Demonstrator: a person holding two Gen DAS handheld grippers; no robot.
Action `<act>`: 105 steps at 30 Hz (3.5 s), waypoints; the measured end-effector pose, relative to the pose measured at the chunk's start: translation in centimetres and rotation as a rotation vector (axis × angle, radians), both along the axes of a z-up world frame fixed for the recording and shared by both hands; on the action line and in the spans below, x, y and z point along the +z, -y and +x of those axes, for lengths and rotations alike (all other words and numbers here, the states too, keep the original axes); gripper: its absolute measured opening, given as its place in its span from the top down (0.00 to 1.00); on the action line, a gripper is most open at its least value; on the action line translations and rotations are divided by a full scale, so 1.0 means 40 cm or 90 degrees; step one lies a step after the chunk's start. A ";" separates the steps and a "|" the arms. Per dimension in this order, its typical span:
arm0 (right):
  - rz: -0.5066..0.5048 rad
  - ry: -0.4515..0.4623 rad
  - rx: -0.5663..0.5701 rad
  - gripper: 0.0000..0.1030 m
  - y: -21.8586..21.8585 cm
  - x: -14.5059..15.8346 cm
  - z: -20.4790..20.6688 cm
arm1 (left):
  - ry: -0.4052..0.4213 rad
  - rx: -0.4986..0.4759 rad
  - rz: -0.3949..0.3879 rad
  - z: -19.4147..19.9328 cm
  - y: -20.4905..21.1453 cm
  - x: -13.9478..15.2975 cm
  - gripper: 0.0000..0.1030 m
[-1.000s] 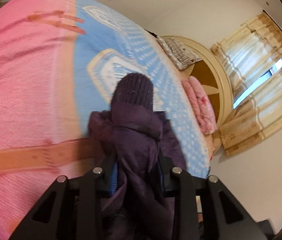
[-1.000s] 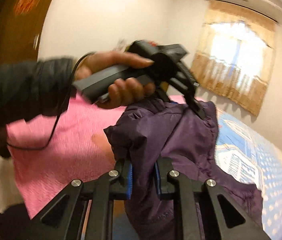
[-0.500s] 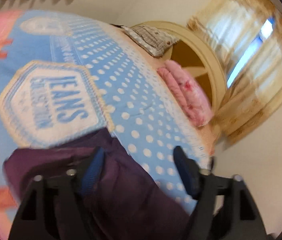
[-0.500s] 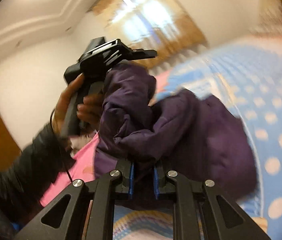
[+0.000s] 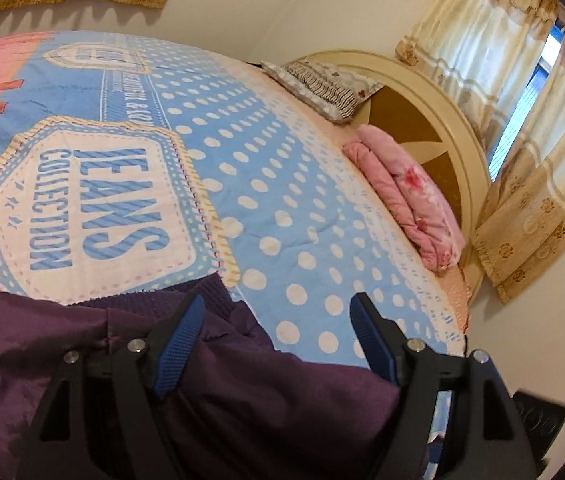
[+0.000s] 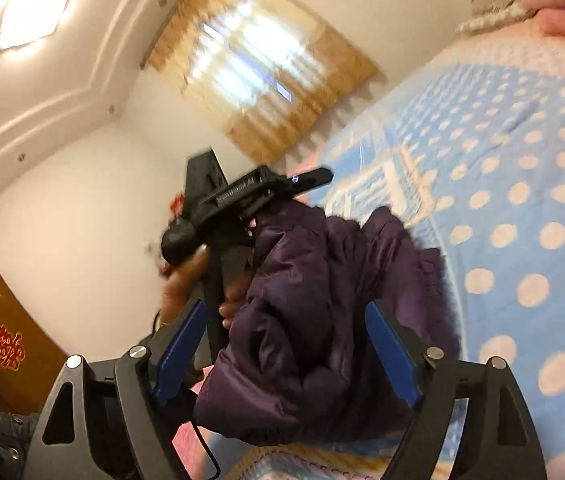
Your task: Fold large clothes
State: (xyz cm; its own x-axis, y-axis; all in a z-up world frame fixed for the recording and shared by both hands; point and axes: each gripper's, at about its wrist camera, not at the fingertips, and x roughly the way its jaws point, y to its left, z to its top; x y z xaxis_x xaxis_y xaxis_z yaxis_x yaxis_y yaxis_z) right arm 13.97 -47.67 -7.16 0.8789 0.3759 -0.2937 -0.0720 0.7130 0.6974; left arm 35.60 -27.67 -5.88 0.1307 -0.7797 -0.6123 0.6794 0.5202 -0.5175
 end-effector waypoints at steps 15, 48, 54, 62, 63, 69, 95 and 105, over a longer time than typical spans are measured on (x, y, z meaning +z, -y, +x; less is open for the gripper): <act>-0.023 -0.030 0.093 0.74 -0.041 0.031 0.110 | 0.166 0.036 0.046 -0.080 -0.076 0.142 0.16; -0.150 -0.134 -0.028 0.52 0.005 0.105 0.437 | 0.232 0.194 0.109 -0.165 -0.198 0.017 0.00; -0.202 -0.156 -0.031 0.51 -0.014 0.021 0.432 | 0.219 0.185 0.182 -0.155 -0.140 -0.043 0.00; -0.188 -0.168 -0.028 0.48 -0.019 -0.050 0.452 | 0.236 0.184 0.213 -0.162 -0.132 -0.077 0.00; -0.179 -0.168 -0.026 0.48 -0.014 -0.056 0.452 | 0.234 0.183 0.212 -0.162 -0.133 -0.079 0.00; -0.158 -0.154 -0.023 0.48 -0.001 -0.083 0.445 | 0.235 0.177 0.207 -0.166 -0.129 -0.089 0.00; -0.175 -0.161 -0.027 0.48 -0.007 -0.106 0.458 | 0.241 0.184 0.196 -0.171 -0.109 -0.099 0.00; -0.163 -0.157 0.004 0.48 0.009 -0.093 0.449 | 0.248 0.179 0.185 -0.186 -0.131 -0.070 0.00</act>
